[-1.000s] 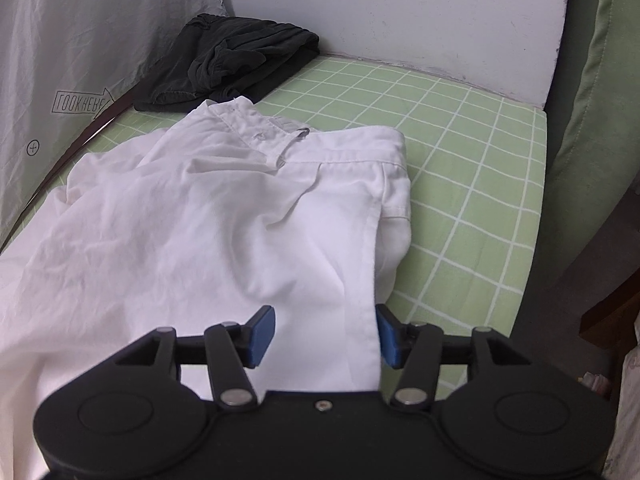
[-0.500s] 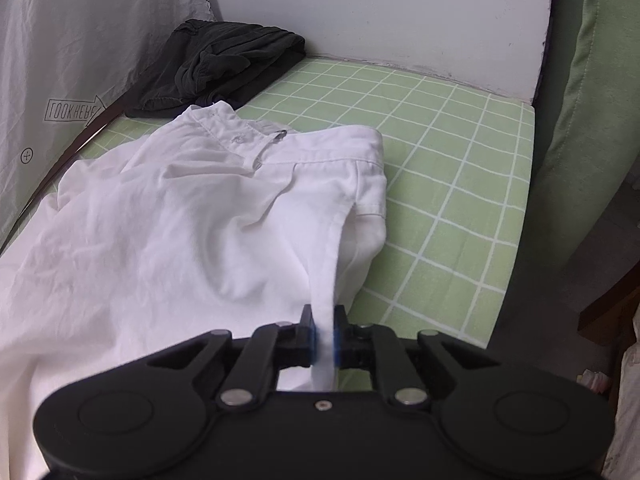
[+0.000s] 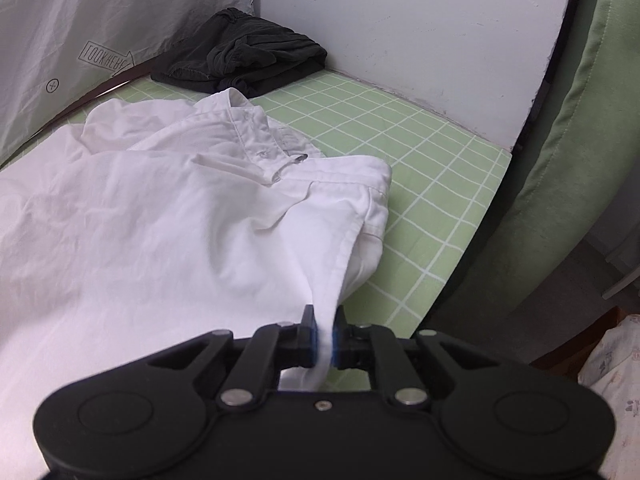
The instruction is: Fold clothes
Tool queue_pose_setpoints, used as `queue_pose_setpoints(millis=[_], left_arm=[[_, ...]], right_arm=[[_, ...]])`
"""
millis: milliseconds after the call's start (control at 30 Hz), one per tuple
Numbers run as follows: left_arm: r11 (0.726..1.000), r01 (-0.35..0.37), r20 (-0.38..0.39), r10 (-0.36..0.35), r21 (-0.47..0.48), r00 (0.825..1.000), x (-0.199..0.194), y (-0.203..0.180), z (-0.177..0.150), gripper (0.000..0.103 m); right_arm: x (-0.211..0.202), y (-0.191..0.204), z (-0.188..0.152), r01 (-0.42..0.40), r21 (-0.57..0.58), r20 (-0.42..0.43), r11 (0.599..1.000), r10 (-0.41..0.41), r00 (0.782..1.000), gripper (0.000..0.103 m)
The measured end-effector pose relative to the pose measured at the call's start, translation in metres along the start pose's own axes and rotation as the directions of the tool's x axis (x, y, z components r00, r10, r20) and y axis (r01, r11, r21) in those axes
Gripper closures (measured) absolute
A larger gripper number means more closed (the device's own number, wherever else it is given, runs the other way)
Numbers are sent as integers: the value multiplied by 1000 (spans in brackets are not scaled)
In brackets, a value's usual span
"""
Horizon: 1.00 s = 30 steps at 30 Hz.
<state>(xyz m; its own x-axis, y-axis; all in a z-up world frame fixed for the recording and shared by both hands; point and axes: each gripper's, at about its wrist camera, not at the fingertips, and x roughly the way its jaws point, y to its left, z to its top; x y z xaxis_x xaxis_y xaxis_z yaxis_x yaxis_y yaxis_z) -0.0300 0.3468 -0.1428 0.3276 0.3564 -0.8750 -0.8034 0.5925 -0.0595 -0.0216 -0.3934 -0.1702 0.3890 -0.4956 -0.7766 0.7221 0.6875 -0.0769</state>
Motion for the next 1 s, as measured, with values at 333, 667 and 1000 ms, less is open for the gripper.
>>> queue_pose_setpoints(millis=[333, 667, 1000], left_arm=[[993, -36, 101, 24, 109, 995, -24, -16, 17, 64], [909, 165, -16, -172, 383, 985, -6, -108, -1, 45], [777, 256, -121, -229, 575, 966, 35, -203, -23, 33]], right_arm=[[-23, 31, 11, 67, -109, 80, 992, -59, 995, 47], [-20, 136, 14, -166, -349, 59, 922, 198, 978, 17], [-1, 253, -17, -353, -583, -113, 732, 357, 927, 11]])
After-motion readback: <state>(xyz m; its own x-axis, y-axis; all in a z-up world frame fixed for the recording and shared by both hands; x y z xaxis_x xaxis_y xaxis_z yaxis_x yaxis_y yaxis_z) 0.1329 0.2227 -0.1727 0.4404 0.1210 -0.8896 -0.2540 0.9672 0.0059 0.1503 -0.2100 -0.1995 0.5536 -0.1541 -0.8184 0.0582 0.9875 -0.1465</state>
